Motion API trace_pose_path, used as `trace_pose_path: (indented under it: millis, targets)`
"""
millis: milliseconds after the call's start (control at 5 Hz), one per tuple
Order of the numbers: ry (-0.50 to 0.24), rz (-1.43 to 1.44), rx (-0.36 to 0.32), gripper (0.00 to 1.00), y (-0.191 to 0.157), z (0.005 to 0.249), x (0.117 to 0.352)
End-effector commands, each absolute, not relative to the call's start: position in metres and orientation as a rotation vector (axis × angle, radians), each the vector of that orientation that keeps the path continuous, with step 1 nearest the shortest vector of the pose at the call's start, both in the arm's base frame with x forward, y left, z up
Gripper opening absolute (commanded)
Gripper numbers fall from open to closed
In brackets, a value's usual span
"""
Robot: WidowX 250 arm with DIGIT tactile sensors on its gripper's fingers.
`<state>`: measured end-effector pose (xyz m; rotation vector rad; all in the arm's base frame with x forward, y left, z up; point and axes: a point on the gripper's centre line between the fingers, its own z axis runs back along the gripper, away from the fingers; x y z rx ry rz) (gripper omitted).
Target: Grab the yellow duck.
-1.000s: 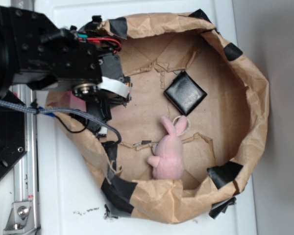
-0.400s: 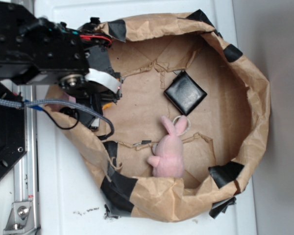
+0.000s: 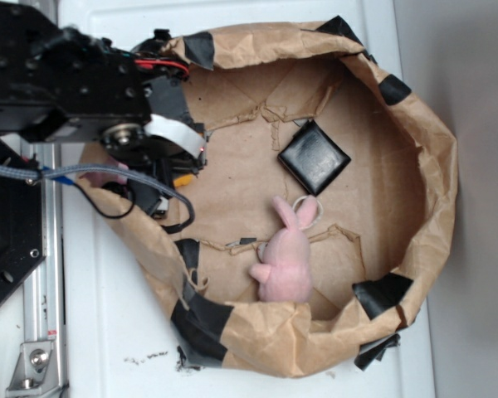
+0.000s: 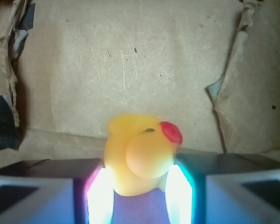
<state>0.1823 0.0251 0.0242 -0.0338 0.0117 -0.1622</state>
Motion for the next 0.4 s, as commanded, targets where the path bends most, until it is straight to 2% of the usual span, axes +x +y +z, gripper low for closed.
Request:
trace_pose_path:
  millis: [0, 200]
  targets:
    - [-0.082, -0.173, -0.047, 0.0, -0.004, 0.051, 0.228]
    - [-0.08, -0.161, -0.023, 0.0, -0.022, 0.079, 0.255]
